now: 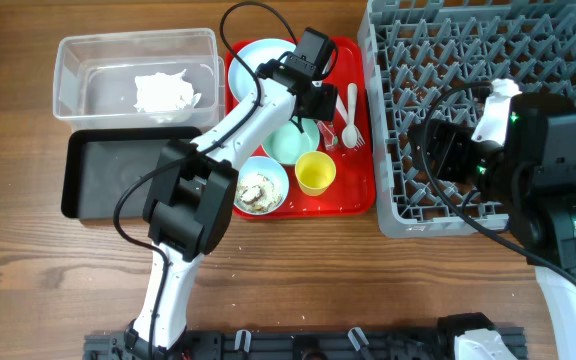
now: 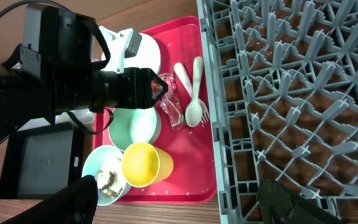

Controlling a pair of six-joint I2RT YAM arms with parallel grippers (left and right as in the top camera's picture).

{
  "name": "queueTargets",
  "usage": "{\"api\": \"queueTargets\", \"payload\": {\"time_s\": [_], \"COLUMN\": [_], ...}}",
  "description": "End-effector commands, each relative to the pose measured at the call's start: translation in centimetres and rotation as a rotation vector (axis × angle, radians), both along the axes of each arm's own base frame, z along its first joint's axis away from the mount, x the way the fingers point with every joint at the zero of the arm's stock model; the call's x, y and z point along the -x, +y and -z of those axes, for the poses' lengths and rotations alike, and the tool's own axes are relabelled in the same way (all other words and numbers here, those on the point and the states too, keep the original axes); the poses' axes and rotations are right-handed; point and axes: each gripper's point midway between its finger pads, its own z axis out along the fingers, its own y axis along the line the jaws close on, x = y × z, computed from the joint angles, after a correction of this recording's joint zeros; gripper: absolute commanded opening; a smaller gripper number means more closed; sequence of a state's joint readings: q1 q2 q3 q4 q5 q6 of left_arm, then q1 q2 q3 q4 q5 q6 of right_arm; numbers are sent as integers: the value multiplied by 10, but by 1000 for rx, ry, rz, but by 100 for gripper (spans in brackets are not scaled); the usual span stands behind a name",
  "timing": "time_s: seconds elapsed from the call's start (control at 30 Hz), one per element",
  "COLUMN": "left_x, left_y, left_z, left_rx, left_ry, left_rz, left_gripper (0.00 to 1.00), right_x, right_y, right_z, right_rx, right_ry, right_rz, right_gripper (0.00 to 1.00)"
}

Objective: Sort waste into correct bins and load items into the dishwasher rack

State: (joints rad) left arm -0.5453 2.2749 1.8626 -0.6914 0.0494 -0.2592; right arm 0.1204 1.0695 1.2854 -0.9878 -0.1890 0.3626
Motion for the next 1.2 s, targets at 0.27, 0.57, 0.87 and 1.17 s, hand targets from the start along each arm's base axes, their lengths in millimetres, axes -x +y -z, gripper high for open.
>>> {"api": "queueTargets", "payload": {"time_s": [0.27,0.57,0.87,1.17], "left_x": [20,28,124,140], "left_y": [-20,-1,57,26], "left_z": [21,-86,-75,-31], "left_rx": [-45,15,-180,-61], "left_ry": [30,-65,266,317], "left_rz": [60,38,50,120], "left_gripper": [64,65,59,62], "right_x": [-2,-2,-2,0], "right_y": [-6,-5,-5,-6], "right_z": [-1,-1,-1,1], "right_rx": [16,16,15,17], "right_ry": [2,1,2,14], "right_rz": [25,24,25,25], "right_gripper": [84,85,86,86]}}
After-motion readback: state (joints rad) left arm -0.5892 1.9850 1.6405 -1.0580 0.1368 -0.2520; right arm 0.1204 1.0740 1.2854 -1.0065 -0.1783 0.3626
